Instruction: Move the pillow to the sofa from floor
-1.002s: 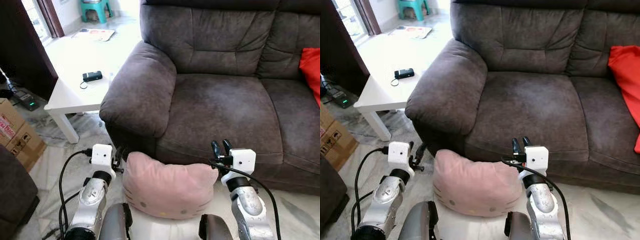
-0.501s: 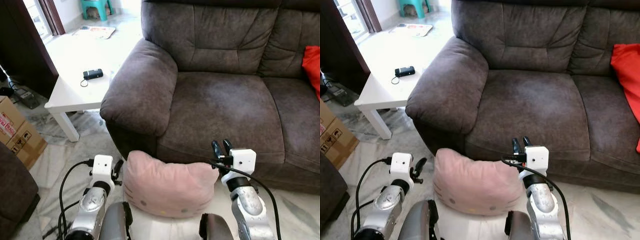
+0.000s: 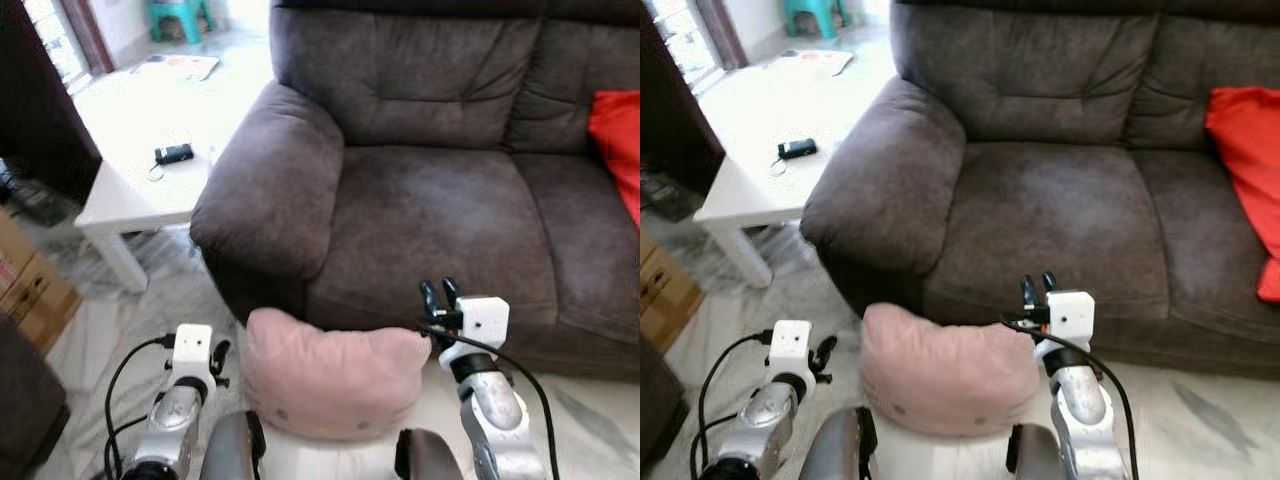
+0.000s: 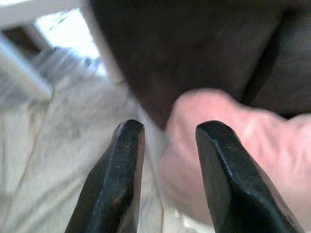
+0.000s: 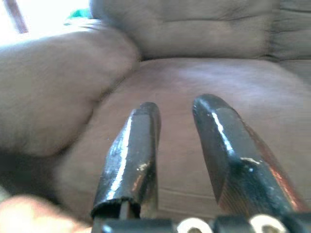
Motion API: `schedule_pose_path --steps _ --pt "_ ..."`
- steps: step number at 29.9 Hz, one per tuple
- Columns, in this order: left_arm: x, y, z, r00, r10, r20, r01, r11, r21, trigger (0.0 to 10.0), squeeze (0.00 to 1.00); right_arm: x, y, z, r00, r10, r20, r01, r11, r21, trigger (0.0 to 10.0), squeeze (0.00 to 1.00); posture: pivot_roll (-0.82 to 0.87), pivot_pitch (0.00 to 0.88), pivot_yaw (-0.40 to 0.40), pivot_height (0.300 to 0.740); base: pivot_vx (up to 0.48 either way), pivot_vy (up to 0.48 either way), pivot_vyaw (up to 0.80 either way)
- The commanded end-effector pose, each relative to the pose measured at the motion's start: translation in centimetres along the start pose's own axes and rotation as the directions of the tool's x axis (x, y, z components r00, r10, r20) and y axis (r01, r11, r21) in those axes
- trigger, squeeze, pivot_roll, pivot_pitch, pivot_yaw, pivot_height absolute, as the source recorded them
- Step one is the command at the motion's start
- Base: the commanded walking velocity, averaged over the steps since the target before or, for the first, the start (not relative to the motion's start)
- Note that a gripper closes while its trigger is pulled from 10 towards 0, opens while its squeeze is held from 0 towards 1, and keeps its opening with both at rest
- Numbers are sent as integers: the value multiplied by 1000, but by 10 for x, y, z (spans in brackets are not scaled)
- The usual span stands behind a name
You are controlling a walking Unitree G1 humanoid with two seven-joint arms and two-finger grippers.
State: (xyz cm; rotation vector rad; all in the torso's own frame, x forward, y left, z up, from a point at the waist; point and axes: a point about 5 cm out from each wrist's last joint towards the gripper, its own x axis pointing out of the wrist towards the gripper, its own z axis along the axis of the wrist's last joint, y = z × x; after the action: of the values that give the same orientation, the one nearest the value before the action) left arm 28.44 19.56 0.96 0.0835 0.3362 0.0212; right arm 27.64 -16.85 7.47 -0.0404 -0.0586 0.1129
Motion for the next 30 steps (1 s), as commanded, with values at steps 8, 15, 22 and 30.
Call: schedule_pose_path --steps 8,15,22,30 --pt "4 -8 4 1000 -16 18 16 1000 14 10000 0 -2 -2 -3 1000 0 -17 -1 1000 -17 10000 0 -13 75 25 568 397 0 0" --pt "4 -10 5 999 -31 23 31 999 7 10000 0 -4 1 -4 999 24 -21 -24 999 -23 10000 0 -11 78 25 568 0 0 413" --pt "3 -14 -8 997 -61 -55 59 998 -30 10000 0 -4 -1 -5 999 18 -27 -18 1000 -14 10000 0 -12 80 23 568 0 0 301" --pt "-2 -15 -28 979 -83 -187 74 996 -57 10000 0 -4 0 -5 999 30 -36 -31 999 -28 10000 0 -17 86 21 568 0 0 0"
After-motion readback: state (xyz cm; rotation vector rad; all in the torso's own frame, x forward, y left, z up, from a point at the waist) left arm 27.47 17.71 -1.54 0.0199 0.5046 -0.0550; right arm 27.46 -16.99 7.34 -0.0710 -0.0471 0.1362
